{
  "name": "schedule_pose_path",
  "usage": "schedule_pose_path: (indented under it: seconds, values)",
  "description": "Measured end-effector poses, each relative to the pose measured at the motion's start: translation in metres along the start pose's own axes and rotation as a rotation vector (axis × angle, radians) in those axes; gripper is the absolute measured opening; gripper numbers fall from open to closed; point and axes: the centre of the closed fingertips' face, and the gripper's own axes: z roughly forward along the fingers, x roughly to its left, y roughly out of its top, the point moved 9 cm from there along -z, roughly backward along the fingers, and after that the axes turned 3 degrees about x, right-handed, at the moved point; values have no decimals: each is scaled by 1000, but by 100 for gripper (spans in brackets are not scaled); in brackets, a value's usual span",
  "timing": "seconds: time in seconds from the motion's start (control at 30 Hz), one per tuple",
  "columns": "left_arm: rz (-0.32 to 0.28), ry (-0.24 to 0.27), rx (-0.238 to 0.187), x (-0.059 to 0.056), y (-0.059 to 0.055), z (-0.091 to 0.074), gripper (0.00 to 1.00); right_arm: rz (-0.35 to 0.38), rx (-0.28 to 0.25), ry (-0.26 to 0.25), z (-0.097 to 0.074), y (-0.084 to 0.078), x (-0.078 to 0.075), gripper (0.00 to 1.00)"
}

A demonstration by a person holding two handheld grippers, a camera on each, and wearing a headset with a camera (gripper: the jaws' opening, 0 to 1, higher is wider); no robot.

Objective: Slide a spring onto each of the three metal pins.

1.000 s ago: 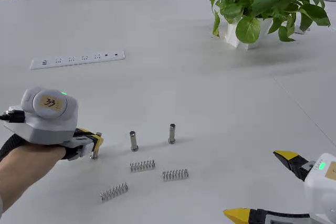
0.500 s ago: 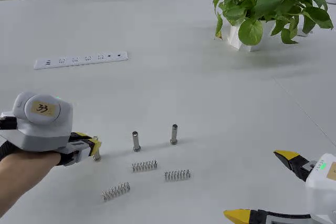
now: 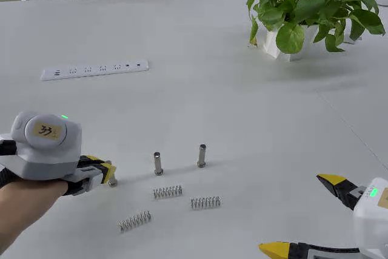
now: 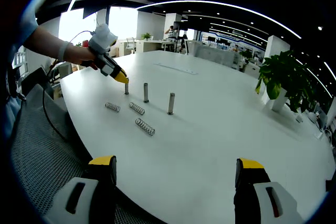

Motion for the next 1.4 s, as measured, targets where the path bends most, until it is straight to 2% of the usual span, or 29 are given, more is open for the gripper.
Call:
schedule_pose_path:
  seconds: [0.2,0.63,1.1,1.2,1.27,1.4]
  values:
    - [29,4,-7,-2,-4,-1,5,1,-1,-2,0,0,0,94]
    - [61,6,-12,-5,-5,-1,5,1,-1,0,-1,-2,0,94]
    - [70,9,-20,-4,-9,0,5,-4,3,6,0,-2,0,94]
    - [69,1,-23,-4,-10,1,9,-3,3,5,0,-2,1,94]
    - [92,2,-20,-5,-11,2,15,-3,3,5,0,-2,1,94]
    - [87,-5,-34,-7,-11,3,24,-4,5,5,0,-2,1,94]
